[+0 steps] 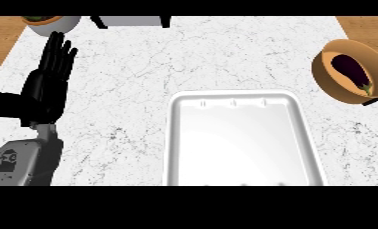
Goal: Pick the eggplant from the tray and place it in the pot
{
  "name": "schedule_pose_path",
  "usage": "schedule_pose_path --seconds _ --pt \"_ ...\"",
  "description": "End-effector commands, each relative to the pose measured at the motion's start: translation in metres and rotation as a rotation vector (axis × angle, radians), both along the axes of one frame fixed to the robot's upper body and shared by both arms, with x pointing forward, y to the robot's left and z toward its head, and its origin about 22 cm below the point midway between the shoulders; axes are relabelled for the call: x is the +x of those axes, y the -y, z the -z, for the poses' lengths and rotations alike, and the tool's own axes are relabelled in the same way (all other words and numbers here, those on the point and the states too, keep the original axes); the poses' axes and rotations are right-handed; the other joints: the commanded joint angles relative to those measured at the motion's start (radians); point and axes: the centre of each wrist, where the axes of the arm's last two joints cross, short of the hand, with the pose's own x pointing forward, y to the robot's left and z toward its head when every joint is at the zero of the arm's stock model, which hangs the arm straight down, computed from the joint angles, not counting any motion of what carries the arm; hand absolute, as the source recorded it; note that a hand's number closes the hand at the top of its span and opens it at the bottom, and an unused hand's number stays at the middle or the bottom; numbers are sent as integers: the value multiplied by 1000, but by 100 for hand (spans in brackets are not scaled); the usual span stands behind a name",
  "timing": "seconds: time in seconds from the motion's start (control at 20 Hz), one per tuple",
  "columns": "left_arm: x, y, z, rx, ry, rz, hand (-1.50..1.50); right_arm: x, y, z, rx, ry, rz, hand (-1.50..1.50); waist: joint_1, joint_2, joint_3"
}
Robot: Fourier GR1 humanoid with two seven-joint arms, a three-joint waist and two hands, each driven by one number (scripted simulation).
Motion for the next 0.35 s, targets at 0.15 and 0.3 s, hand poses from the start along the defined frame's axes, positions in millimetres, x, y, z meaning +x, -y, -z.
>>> schedule_pose_path --seconds 0.15,0.3 --pt "-1 13 5 8 0 10 0 -67 8 -4 -23 22 32 -150 11 3 0" --pt "11 7 -19 4 15 -11 0 -104 3 0 -14 -2 25 -150 3 2 0"
